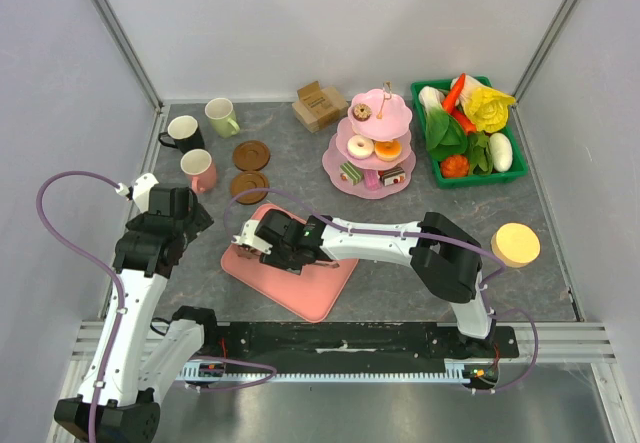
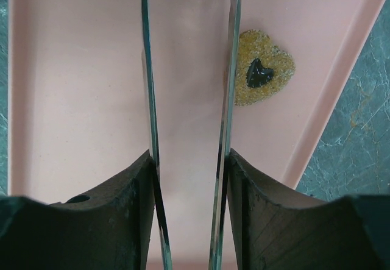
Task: Serve the afternoon tea
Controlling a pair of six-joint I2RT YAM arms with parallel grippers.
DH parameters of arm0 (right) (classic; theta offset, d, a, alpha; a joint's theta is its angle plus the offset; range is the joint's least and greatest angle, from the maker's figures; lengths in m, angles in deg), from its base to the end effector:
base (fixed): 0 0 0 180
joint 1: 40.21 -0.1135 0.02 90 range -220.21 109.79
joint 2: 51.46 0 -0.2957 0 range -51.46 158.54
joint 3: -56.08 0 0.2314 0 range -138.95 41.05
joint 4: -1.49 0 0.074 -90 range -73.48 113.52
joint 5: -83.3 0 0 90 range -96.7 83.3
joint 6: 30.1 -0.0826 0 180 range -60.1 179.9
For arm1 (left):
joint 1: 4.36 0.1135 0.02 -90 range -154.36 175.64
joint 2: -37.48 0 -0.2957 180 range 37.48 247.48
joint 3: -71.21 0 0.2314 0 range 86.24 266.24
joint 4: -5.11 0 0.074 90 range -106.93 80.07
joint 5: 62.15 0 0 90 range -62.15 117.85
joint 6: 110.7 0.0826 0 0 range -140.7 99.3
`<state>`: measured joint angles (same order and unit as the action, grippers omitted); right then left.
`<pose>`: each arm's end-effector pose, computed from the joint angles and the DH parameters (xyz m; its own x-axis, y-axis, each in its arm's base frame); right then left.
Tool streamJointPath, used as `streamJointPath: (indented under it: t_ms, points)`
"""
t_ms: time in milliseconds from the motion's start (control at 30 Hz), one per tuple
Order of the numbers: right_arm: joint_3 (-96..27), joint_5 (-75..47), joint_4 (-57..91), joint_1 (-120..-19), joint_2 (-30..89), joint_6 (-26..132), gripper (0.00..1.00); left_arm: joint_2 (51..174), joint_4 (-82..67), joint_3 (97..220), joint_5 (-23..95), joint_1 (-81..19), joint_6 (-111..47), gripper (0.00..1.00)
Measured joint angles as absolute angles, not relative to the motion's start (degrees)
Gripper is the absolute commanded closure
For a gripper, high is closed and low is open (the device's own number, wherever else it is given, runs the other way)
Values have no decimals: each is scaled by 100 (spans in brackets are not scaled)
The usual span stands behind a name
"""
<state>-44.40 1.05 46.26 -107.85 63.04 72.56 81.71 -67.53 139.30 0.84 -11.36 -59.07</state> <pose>0.1807 0.4100 0.1932 -0.1224 -0.8685 -0.4803 -0.9395 0.2575 -0.2261 0.1207 0.0230 0.3023 -0.4684 -0.4997 -0.7287 -0.6112 0.7788 -0.1412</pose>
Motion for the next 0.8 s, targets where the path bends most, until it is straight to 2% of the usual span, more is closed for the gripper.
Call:
streamJointPath:
  t_ms: [600,800]
  points:
    - [-4530,496,4733,-10852,6293,7033,58,8131,-6670,13928,130,-1121,-5850,4]
    - [-4530,573,4696,-10863,6127,6880,58,8092,-6648,13928,150,-1121,-5826,4]
